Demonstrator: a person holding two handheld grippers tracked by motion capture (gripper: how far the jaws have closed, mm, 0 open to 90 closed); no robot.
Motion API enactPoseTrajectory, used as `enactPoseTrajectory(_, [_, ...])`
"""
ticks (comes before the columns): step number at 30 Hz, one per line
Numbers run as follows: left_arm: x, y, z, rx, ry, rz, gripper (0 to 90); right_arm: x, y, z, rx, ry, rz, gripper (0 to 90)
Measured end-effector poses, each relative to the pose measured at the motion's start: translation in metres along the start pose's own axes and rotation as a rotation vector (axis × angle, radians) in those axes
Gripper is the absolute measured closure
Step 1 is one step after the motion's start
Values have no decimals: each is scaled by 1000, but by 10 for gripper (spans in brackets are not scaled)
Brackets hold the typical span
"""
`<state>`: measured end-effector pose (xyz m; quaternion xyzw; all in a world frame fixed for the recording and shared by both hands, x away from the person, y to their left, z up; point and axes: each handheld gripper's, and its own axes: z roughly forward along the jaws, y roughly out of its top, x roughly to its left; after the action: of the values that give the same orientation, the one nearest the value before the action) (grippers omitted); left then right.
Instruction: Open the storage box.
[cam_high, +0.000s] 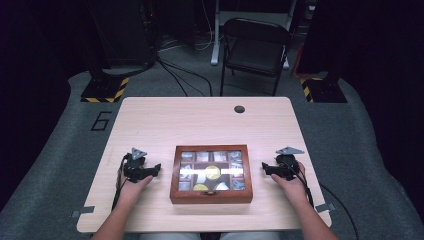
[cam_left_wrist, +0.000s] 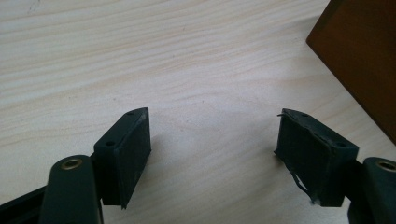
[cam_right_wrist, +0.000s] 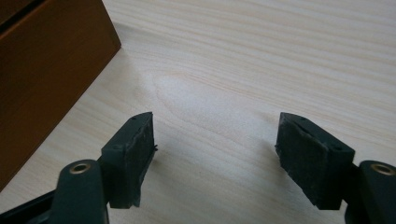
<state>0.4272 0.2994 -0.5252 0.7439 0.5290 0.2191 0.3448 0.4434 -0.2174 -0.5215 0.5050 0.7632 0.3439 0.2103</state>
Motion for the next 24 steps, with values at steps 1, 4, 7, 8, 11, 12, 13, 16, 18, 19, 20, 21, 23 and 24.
enactPoseTrajectory(1, [0,0,0,0,0,0,273,1,0,-2,-2,-5,-3,287])
enactPoseTrajectory(4, [0,2,-5,-7,-26,-15,299,2,1,-8,-7,-3,-1,295])
enactPoseTrajectory(7, [-2,3,-8,-13,-29,-8,313,2,1,-13,-14,-6,-7,300])
enactPoseTrajectory(8, [-3,4,-12,-15,-34,-1,321,3,2,-17,-16,-6,-2,312])
enactPoseTrajectory(11, [-5,5,-15,-22,-37,1,334,3,1,-21,-16,-6,4,341])
enactPoseTrajectory(12, [-5,6,-18,-25,-48,-2,335,3,2,-22,-17,-6,0,348])
enactPoseTrajectory(13, [-5,6,-18,-25,-48,-2,337,3,2,-22,-17,-6,0,348])
enactPoseTrajectory(16, [-7,7,-26,-41,-67,-6,346,5,2,-27,-23,3,-6,369])
enactPoseTrajectory(18, [-7,7,-29,-45,-69,-6,349,6,3,-29,-28,7,-13,377])
enactPoseTrajectory(19, [-8,7,-32,-48,-73,-3,356,6,3,-31,-32,14,-19,400])
enactPoseTrajectory(20, [-8,8,-36,-52,-75,-1,359,7,4,-34,-31,47,-8,420])
enactPoseTrajectory(21, [-8,8,-36,-52,-75,-1,359,7,4,-34,-31,47,-8,420])
enactPoseTrajectory(23, [-10,7,-41,-54,-86,-6,362,9,4,-39,-37,61,-8,427])
enactPoseTrajectory(24, [-10,7,-42,-53,-86,-5,362,10,4,-40,-44,63,-8,426])
